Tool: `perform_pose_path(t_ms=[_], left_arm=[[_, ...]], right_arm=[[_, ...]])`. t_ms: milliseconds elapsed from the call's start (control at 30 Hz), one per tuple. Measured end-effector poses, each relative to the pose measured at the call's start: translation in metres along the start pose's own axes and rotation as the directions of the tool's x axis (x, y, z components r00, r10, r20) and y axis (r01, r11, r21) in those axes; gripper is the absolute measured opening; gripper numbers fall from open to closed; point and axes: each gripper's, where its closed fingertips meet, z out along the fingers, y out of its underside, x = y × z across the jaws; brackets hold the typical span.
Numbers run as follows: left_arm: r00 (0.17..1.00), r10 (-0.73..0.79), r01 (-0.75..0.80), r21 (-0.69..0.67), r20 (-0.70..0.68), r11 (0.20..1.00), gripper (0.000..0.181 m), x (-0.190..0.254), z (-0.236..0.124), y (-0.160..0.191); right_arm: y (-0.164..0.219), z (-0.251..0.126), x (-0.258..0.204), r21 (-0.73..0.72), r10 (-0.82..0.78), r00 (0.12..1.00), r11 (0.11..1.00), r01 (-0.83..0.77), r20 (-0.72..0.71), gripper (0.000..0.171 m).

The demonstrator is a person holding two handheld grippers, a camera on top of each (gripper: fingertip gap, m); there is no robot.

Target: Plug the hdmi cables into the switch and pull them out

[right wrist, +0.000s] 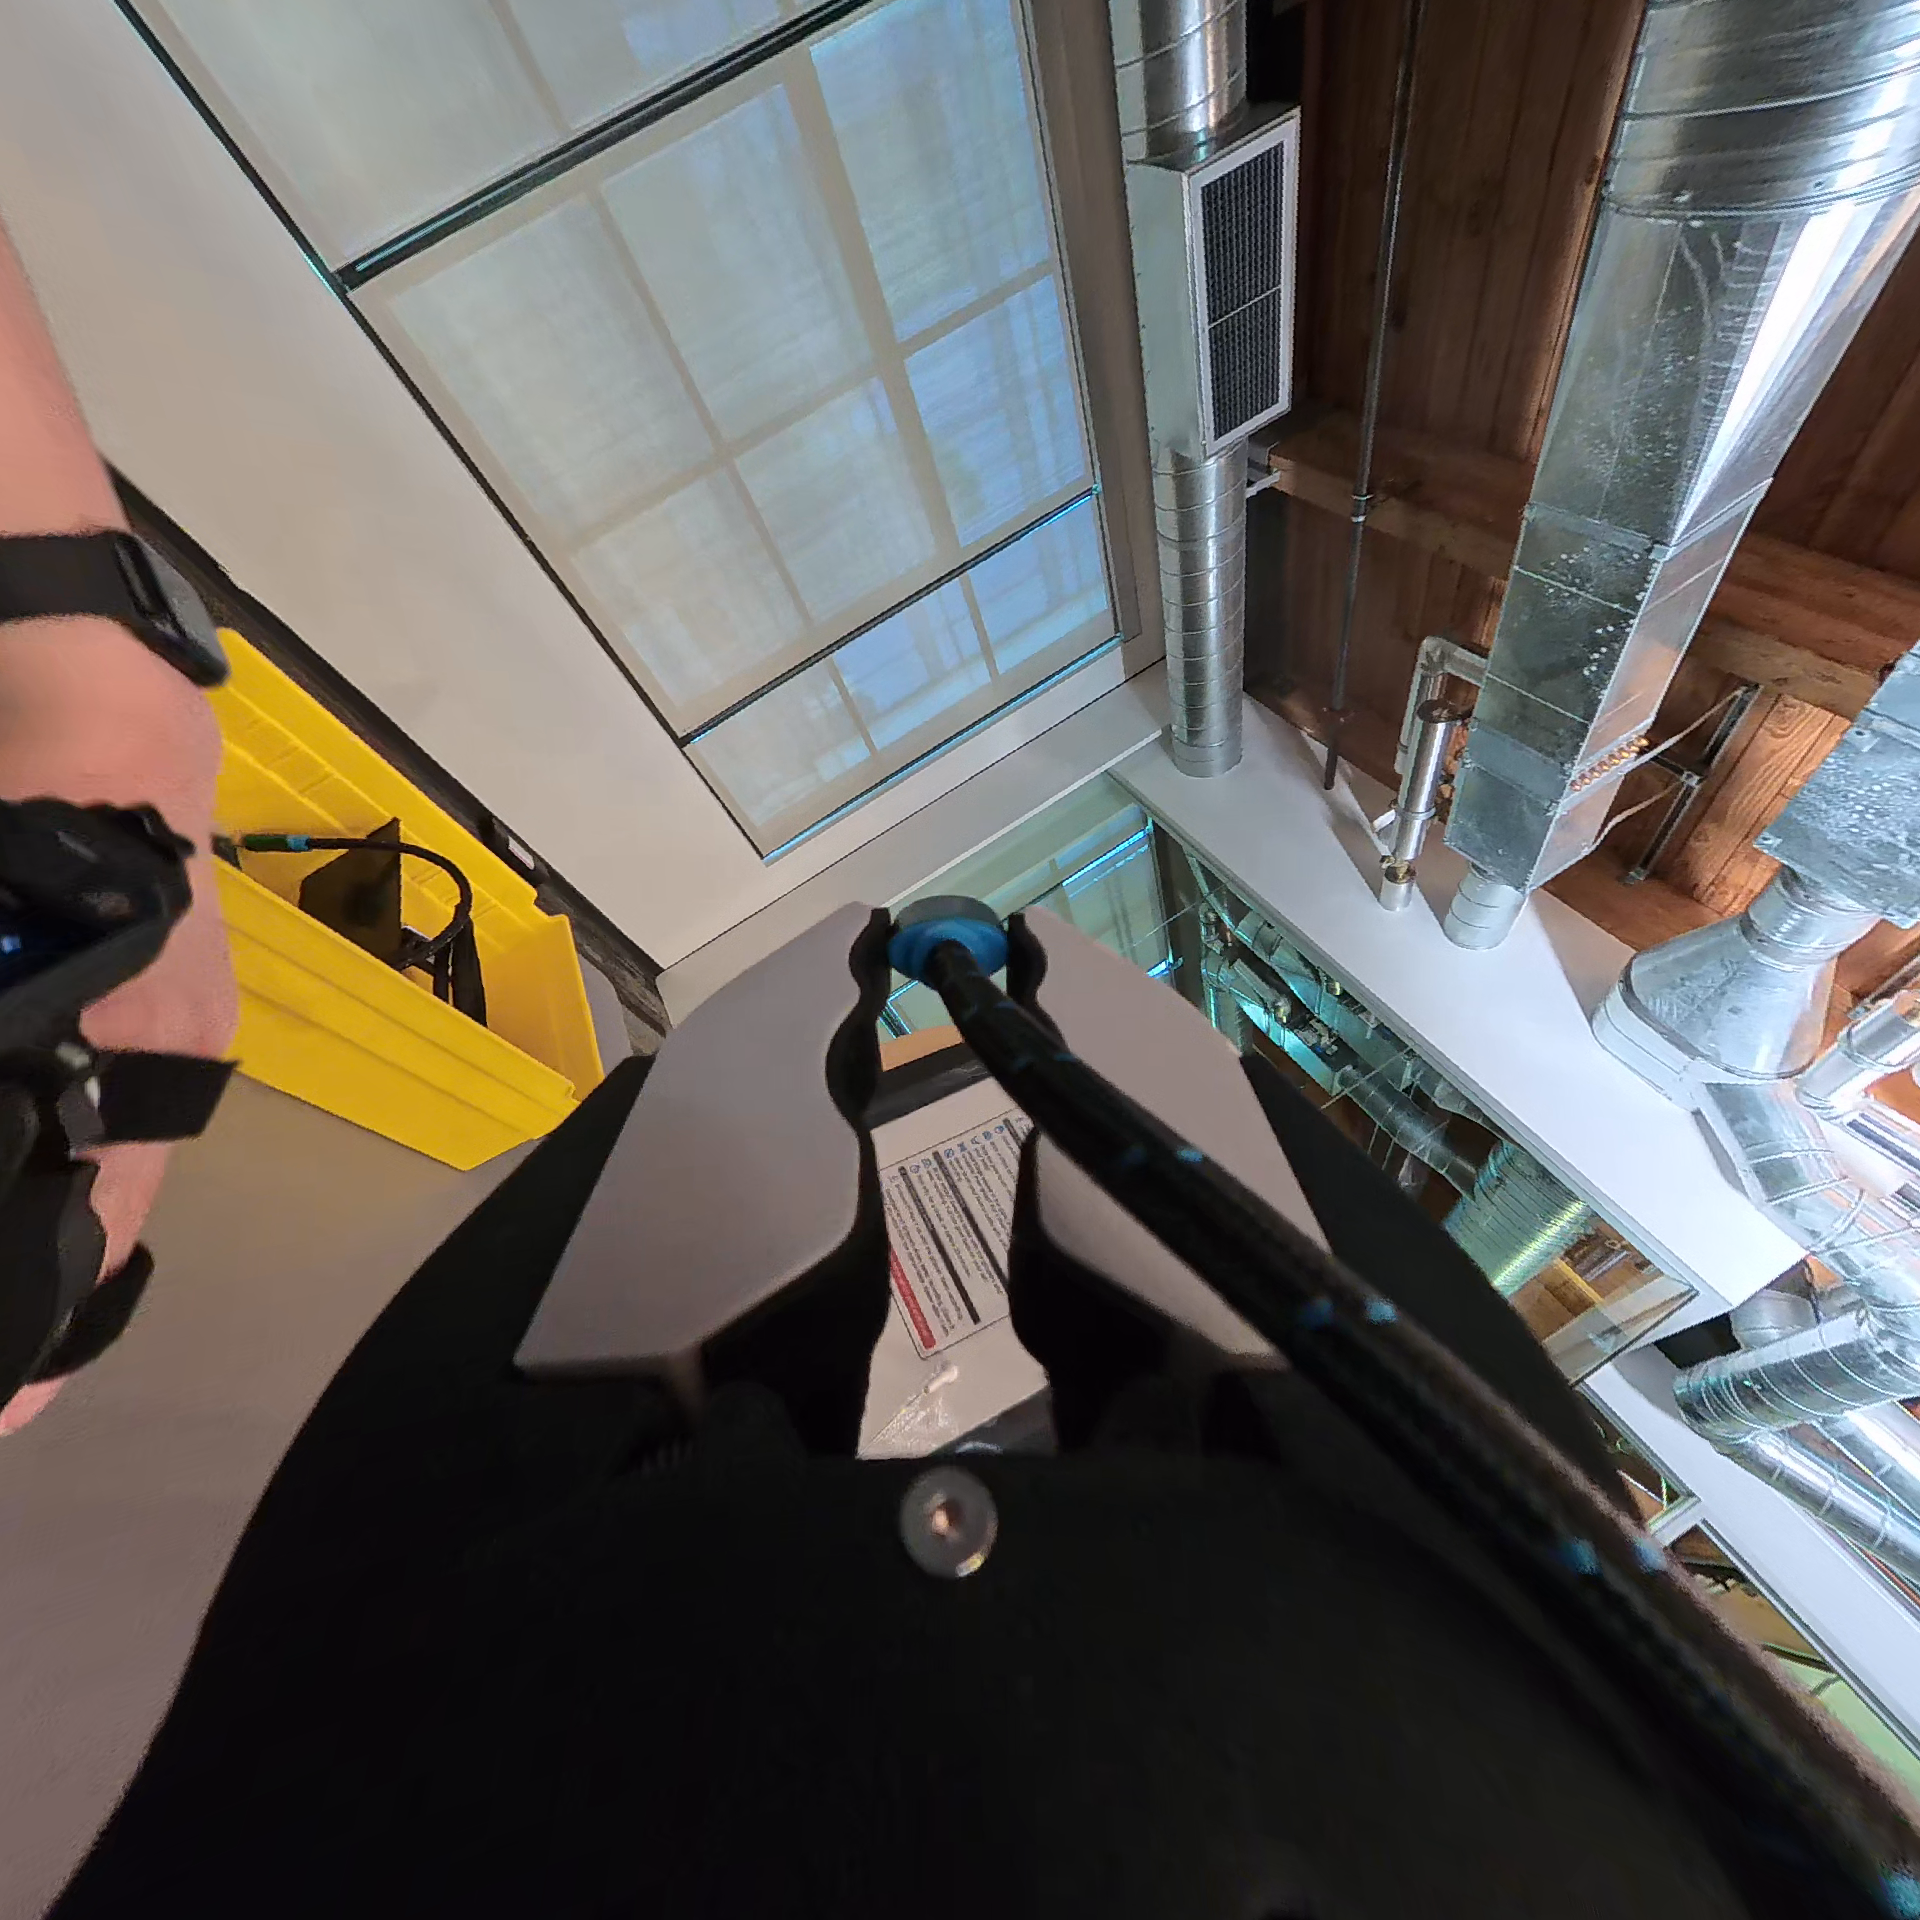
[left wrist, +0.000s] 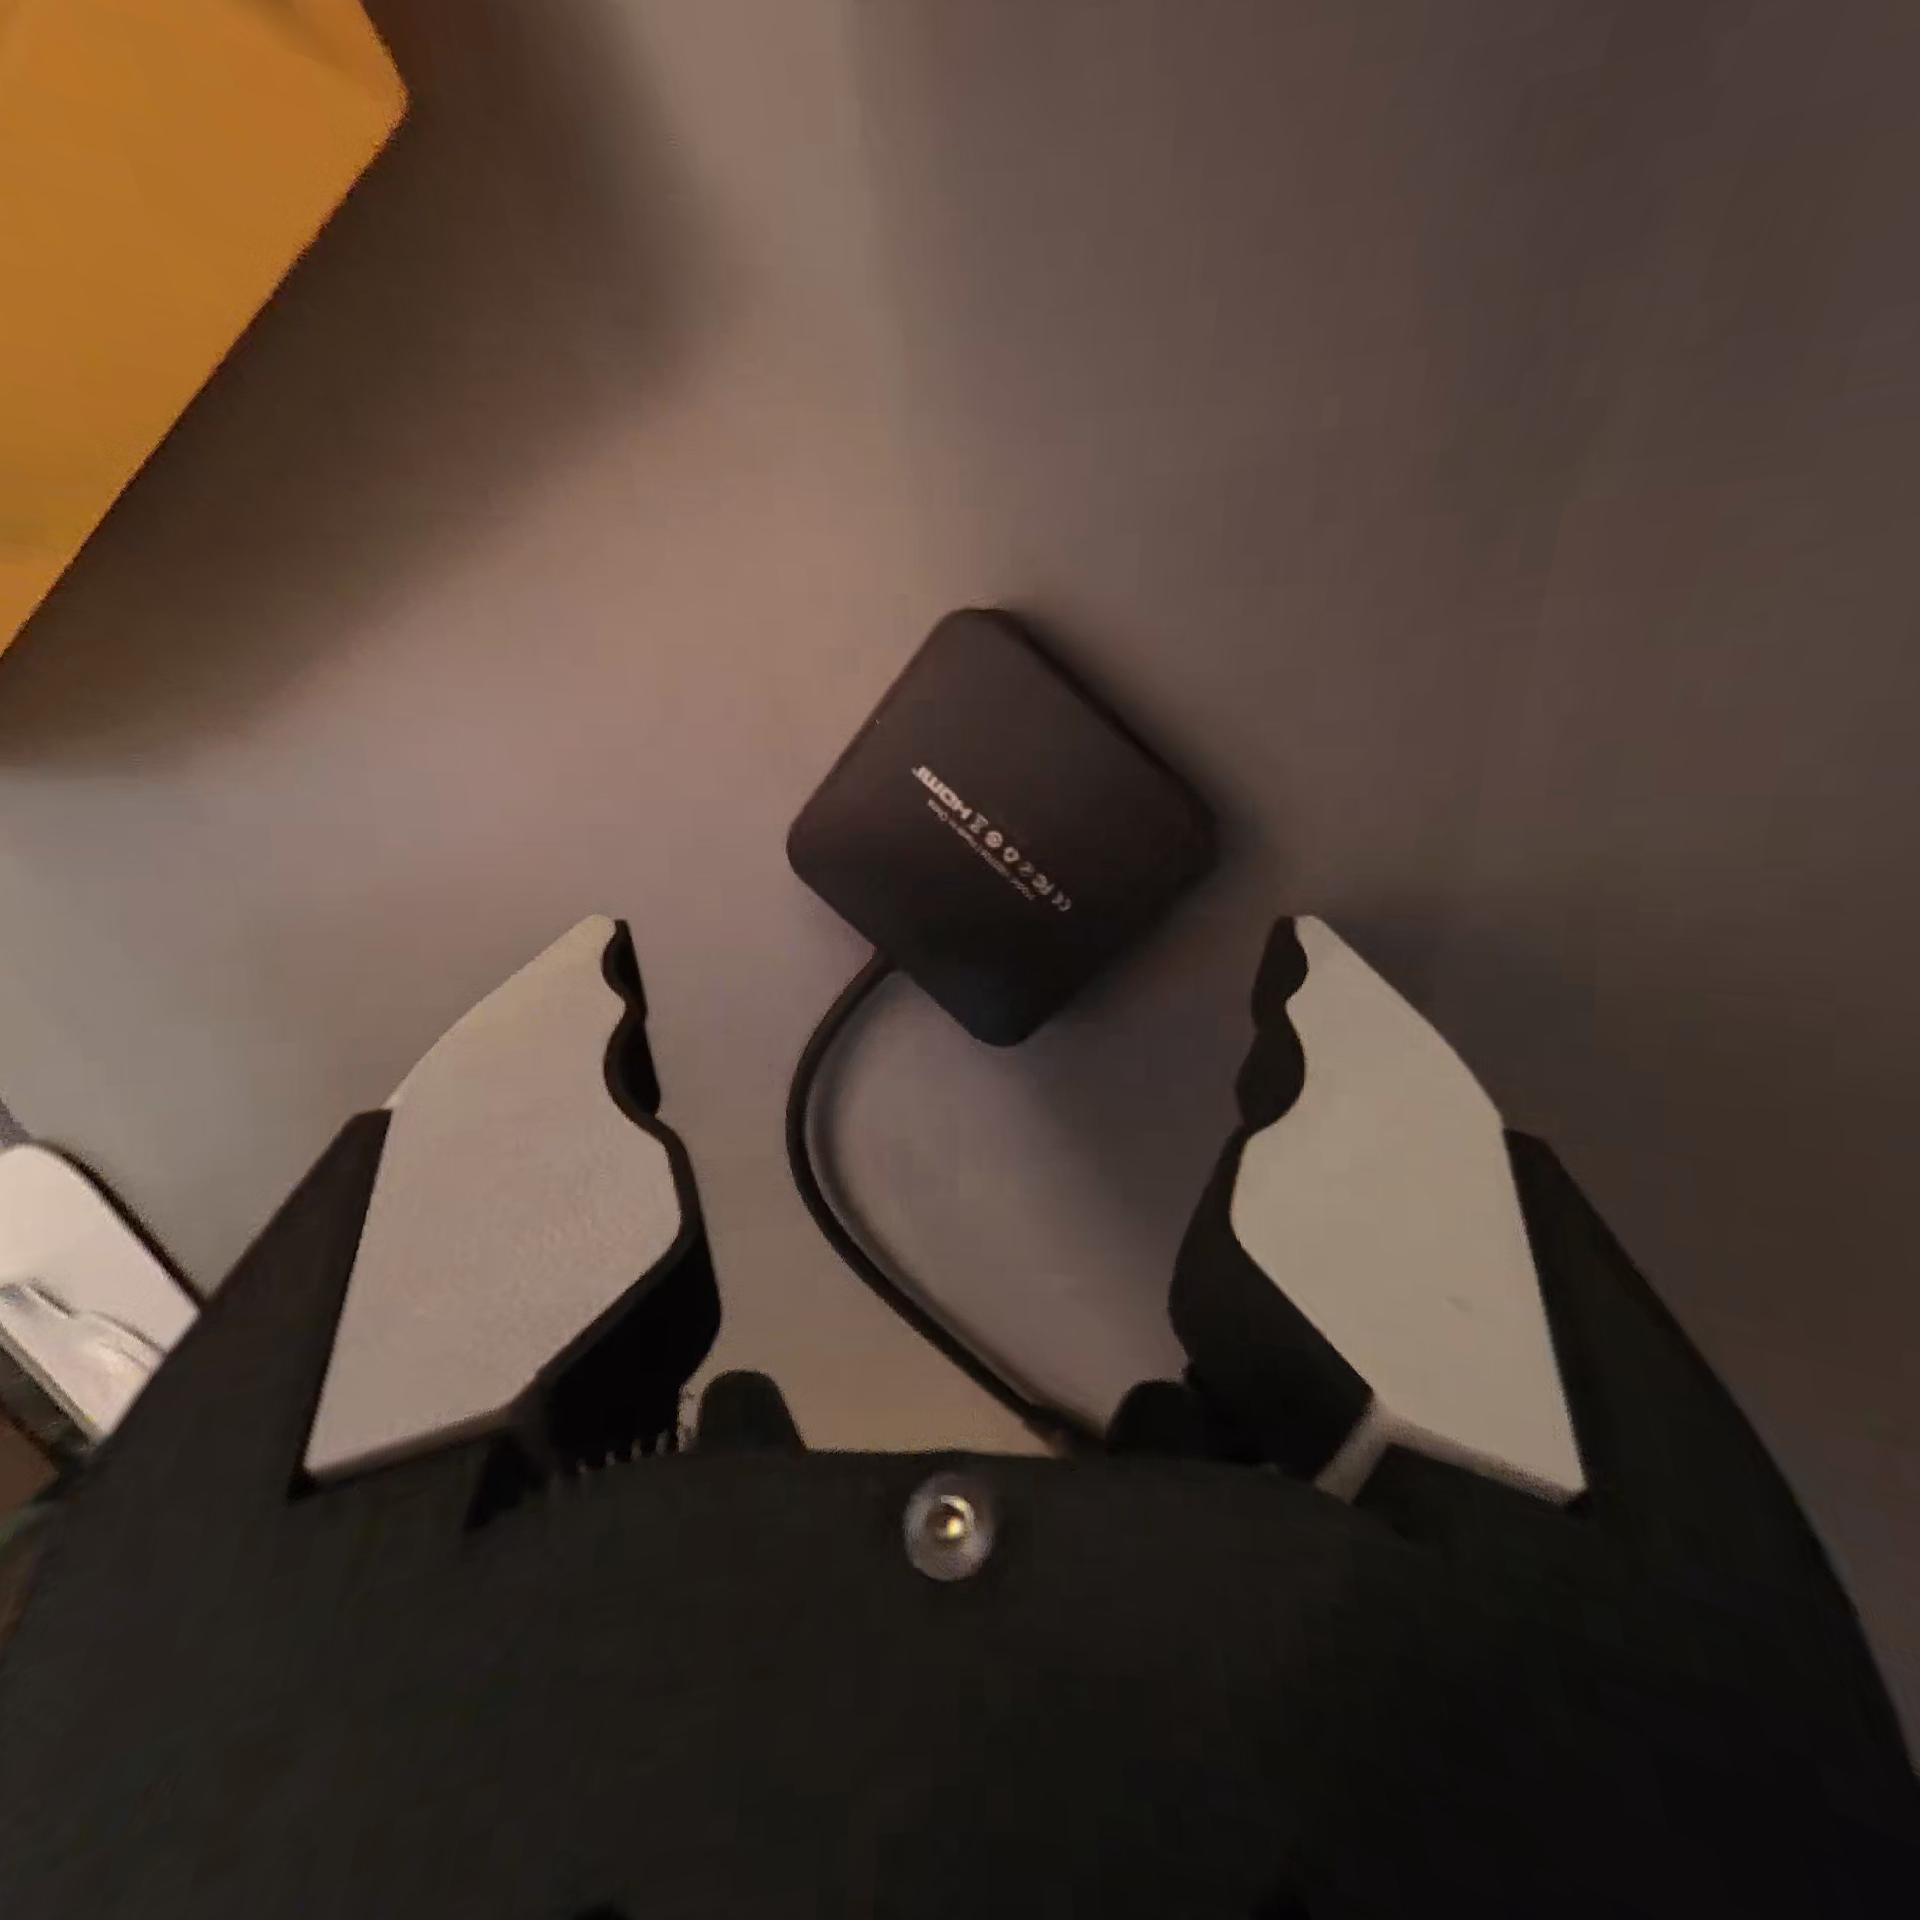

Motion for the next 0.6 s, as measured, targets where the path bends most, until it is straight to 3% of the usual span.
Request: perform_pose_path(t_ms=[100, 200, 233, 367, 433, 500, 533, 600], left_arm=[[0.997, 0.044, -0.045, -0.027, -0.062, 0.999, 0.110, -0.005, 0.011, 0.002], [0.986, 0.013, -0.014, -0.003, -0.166, 1.000, 0.093, 0.004, 0.014, -0.006], [0.980, -0.029, 0.030, 0.000, -0.198, 1.000, 0.080, 0.007, 0.015, -0.008], [0.930, -0.336, 0.331, -0.057, -0.146, 0.942, 0.079, -0.003, 0.017, -0.003], [0.805, -0.590, 0.578, -0.135, -0.069, 0.805, 0.079, -0.007, 0.016, 0.014], [0.567, -0.823, 0.816, -0.161, 0.032, 0.555, 0.079, -0.009, 0.013, 0.035], [0.470, -0.881, 0.877, -0.137, 0.052, 0.460, 0.078, -0.010, 0.011, 0.043], [0.363, -0.931, 0.932, -0.033, 0.043, 0.361, 0.076, -0.017, 0.008, 0.051]], right_arm=[[0.001, -0.003, 0.005, -0.006, 0.000, 1.000, 1.000, -0.001, -0.011, 0.022], [0.001, -0.005, 0.008, -0.004, 0.005, 1.000, 1.000, -0.005, -0.019, 0.022], [0.001, -0.006, 0.009, -0.003, 0.008, 1.000, 1.000, -0.008, -0.020, 0.022], [0.000, -0.007, 0.012, 0.000, 0.013, 0.999, 1.000, -0.013, -0.029, 0.022], [-0.002, -0.008, 0.014, 0.003, 0.007, 0.999, 1.000, -0.007, -0.039, 0.022], [-0.004, -0.009, 0.016, 0.006, 0.009, 0.999, 1.000, -0.009, -0.046, 0.022], [-0.005, -0.009, 0.017, 0.008, 0.011, 0.999, 1.000, -0.011, -0.049, 0.022], [-0.005, -0.009, 0.016, 0.009, 0.014, 0.999, 1.000, -0.013, -0.045, 0.022]])
